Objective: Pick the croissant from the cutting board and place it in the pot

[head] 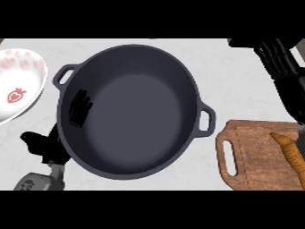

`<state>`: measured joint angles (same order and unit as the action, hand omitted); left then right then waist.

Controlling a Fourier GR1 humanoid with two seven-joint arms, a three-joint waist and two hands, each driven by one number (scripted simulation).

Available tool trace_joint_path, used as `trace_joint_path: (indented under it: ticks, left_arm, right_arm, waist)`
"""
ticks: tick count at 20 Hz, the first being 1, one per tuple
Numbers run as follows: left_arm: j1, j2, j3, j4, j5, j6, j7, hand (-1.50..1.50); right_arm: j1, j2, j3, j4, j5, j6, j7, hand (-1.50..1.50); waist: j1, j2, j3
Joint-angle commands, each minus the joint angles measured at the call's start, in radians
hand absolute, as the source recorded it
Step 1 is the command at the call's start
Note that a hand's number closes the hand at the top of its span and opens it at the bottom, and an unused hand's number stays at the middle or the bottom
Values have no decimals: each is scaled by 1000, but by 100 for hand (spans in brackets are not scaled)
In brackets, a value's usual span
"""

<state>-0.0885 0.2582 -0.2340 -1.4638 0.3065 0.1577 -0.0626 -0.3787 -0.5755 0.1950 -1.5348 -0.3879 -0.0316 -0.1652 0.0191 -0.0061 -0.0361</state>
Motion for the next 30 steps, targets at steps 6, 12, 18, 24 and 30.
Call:
trace_joint_path:
  ticks: [6, 12, 18, 24, 30]
  left_arm:
    - [23, 115, -33, 93, -63, -67, 84, 0]
    - [73, 121, -34, 55, -21, -96, 132, 0]
    - [10, 87, -43, 78, -36, -96, 178, 0]
    - [20, 101, -38, 53, -48, -100, 182, 0]
    - [38, 86, -61, 9, -72, -106, 198, 0]
  right_arm:
    - [264, -245, 143, 37, 156, 230, 24, 150]
    - [348, -113, -111, -32, 255, -186, -432, -150]
    - [619, -209, -201, -247, 192, -75, -484, -150]
    - [695, -394, -244, -369, 198, -33, -96, -150]
    - [660, -386, -244, -465, 116, -20, 186, -150]
  waist:
    - [-68, 13, 36]
    - [-106, -1, 42]
    - [-73, 1, 35]
    - [-69, 3, 32]
    - [-26, 5, 35]
